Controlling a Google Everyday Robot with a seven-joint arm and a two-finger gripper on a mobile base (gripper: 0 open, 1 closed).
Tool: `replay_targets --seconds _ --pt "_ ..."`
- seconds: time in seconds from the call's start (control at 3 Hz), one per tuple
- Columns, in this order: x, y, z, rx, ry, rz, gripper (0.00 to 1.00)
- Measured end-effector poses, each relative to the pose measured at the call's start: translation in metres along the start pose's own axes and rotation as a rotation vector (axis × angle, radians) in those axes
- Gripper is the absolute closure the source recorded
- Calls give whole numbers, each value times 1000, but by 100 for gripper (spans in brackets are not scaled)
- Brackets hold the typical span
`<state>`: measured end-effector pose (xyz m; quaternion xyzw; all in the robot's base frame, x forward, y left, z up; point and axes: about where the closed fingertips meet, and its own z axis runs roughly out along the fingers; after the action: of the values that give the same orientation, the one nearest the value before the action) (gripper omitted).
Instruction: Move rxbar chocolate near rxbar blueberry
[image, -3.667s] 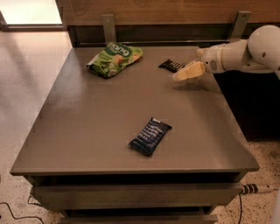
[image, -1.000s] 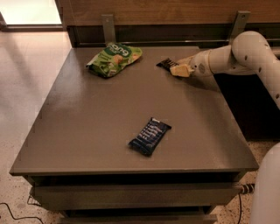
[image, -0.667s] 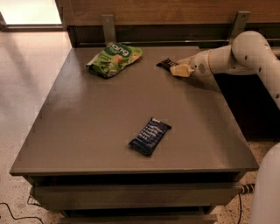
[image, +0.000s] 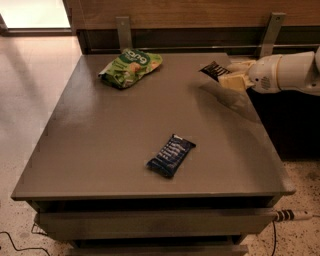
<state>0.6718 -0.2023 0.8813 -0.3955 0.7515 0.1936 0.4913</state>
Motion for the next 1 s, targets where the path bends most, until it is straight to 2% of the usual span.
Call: replay_targets --seconds 0.33,0.67,1.0 --pt "-13 21 -51 32 -26 -49 100" --pt "-9 49 -89 29 25 -64 100" --pt "13 79 -119 12 115 -31 100"
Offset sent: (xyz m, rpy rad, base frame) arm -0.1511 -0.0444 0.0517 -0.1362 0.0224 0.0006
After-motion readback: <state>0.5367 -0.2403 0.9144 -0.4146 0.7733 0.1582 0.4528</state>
